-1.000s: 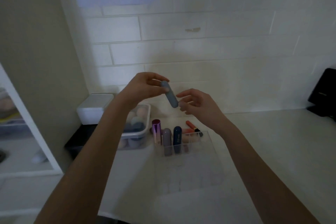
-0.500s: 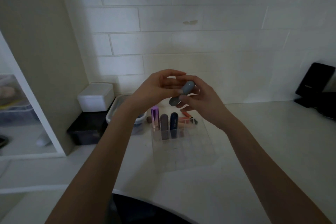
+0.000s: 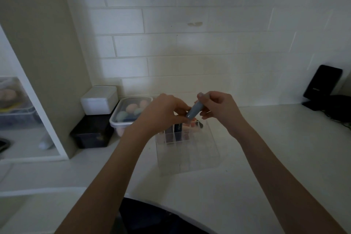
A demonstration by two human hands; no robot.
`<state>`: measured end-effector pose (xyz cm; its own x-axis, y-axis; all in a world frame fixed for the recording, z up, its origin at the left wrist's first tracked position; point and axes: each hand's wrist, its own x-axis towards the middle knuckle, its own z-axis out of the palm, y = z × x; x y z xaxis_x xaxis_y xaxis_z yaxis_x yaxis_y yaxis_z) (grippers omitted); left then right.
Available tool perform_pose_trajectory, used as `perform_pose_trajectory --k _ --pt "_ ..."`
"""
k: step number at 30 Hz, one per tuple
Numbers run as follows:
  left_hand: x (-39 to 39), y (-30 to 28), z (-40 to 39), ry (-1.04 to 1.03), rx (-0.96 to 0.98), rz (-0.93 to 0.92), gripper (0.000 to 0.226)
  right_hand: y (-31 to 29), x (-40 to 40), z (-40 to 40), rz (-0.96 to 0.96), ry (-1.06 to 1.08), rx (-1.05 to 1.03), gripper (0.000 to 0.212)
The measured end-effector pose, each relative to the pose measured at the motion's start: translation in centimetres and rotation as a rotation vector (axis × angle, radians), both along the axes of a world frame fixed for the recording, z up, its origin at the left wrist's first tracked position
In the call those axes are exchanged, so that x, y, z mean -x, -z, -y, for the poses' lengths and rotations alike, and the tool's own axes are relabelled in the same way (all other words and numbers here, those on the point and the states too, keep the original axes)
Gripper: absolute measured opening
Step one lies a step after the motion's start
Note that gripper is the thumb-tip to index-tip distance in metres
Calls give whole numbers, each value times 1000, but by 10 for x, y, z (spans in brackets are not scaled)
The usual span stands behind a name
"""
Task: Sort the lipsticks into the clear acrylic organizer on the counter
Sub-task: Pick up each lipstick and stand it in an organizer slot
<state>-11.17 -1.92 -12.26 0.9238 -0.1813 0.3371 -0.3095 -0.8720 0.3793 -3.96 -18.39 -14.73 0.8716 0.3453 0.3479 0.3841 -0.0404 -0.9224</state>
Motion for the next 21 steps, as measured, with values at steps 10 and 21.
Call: perform_pose_trajectory --k 10,21 --pt "5 14 -18 -167 143 252 20 12 3 -12 224 -35 368 26" --pt "-44 -8 -43 -104 203 -30 19 14 -12 1 257 19 399 23"
